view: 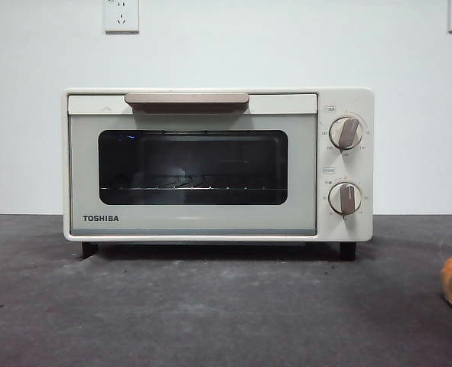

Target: The left arm flap open the oven, the right arm pick bread and place it into oven, the left arm flap close the oven

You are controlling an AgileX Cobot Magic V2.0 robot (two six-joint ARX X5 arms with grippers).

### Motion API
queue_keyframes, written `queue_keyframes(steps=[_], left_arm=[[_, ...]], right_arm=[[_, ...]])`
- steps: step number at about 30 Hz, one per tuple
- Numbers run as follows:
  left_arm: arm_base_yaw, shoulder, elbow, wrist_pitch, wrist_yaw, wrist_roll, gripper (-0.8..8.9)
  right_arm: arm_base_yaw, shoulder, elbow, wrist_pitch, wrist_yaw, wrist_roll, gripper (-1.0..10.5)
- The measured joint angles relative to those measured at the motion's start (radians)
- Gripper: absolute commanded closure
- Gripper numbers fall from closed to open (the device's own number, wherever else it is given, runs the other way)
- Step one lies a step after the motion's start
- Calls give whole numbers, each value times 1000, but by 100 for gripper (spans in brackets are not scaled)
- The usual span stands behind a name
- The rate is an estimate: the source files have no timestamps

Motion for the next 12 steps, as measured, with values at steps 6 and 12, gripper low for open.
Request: queue_keyframes(steps=[6,12], left_arm=[[0,3,0,-2,9,-189,797],[0,75,61,-72,27,-334,796]], right_arm=[[0,0,0,1,-50,118,934],[0,6,66,-39,-52,234,935]])
